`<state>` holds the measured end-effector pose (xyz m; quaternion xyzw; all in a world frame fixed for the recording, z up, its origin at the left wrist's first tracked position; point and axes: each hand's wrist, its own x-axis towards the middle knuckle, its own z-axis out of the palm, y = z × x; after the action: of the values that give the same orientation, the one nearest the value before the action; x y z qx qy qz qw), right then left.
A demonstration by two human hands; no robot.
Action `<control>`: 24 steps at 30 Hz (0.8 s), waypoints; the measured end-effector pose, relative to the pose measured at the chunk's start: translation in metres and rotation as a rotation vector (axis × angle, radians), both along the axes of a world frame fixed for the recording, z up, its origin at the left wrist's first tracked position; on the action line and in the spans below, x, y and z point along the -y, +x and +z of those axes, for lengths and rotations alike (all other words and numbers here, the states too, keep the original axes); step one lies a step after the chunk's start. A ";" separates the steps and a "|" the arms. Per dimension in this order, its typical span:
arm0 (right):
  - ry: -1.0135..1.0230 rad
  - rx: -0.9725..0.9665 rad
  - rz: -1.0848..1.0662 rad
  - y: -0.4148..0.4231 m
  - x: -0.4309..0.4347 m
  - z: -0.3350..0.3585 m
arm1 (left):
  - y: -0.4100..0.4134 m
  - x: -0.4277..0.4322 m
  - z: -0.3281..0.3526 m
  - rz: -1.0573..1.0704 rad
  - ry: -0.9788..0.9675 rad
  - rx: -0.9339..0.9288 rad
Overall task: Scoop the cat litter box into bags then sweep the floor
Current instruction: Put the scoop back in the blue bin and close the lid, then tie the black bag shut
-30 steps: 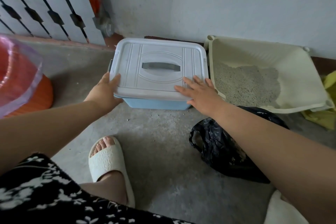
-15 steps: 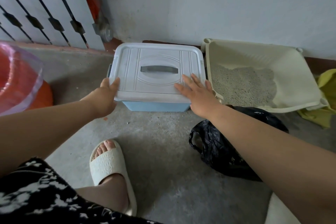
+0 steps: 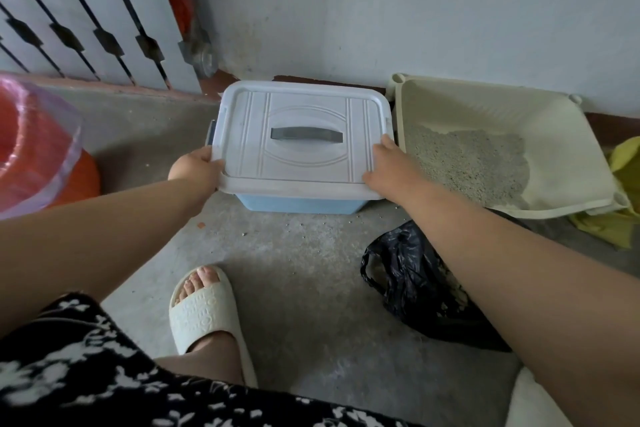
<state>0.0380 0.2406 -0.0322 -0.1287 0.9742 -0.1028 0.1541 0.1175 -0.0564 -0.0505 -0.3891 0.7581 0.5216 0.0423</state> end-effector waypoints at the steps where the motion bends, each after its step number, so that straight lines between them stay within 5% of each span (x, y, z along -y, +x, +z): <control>1: 0.053 0.018 0.025 0.000 -0.001 -0.003 | -0.002 -0.001 0.002 -0.007 0.010 0.017; 9: 0.237 0.024 0.083 0.001 -0.005 -0.002 | -0.004 -0.001 0.007 -0.212 -0.234 0.106; 13: 0.142 0.004 0.107 0.002 -0.019 0.009 | -0.008 -0.019 0.017 -0.286 -0.570 0.188; 17: 0.067 0.004 0.121 0.009 -0.047 0.026 | -0.013 -0.071 0.035 -0.511 -0.808 -0.009; 24: 0.102 0.099 0.093 0.029 -0.139 0.057 | -0.030 -0.203 0.061 -1.178 -0.690 -0.176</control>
<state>0.0674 0.3800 0.0250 -0.1607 0.9623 -0.0518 0.2131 0.0875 0.1461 0.0106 0.1406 0.9665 0.1701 0.1307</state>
